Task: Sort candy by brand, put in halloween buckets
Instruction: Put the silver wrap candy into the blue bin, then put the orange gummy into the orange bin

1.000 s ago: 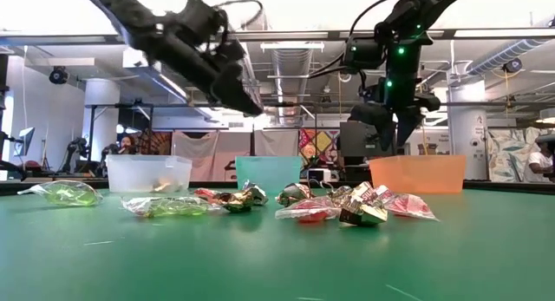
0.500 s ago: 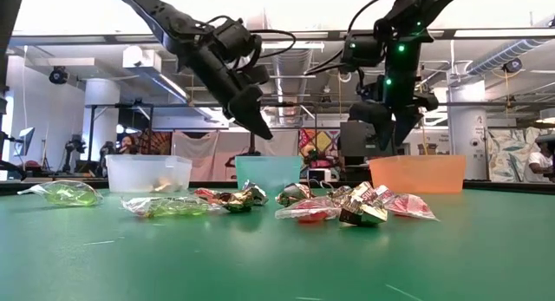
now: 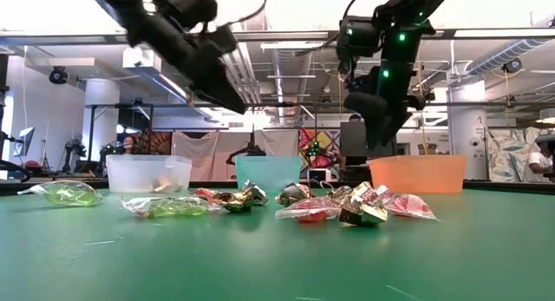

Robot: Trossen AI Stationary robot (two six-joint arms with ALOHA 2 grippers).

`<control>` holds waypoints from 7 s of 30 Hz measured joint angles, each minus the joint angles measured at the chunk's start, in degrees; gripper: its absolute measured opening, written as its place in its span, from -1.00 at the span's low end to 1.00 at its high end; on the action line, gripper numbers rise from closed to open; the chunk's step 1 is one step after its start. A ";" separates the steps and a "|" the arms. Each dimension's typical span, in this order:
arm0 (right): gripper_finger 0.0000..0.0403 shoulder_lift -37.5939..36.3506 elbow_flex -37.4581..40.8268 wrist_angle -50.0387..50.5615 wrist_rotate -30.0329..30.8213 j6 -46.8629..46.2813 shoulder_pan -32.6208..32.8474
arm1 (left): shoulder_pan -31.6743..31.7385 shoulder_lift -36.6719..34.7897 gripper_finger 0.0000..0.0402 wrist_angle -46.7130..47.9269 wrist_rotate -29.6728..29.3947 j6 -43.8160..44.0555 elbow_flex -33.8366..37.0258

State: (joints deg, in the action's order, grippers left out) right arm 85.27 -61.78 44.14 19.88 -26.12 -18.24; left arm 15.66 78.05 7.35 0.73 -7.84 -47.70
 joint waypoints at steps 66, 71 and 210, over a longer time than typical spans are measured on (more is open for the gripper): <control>-0.28 26.44 -5.33 -45.69 -19.69 17.70 24.87 | -12.61 -13.36 -0.22 -13.33 -4.72 7.82 14.93; -0.58 26.60 -5.33 -46.29 -19.09 18.01 24.88 | -12.61 -13.48 -0.22 -13.42 -4.74 7.94 14.93; 0.17 0.84 18.23 -62.84 -22.91 -9.30 19.05 | -24.15 14.11 -0.90 -1.46 -16.79 -11.71 -10.17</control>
State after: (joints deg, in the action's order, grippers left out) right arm 86.12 -43.55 -18.70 -3.03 -35.42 0.82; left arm -8.49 92.16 5.88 -16.05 -19.55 -57.87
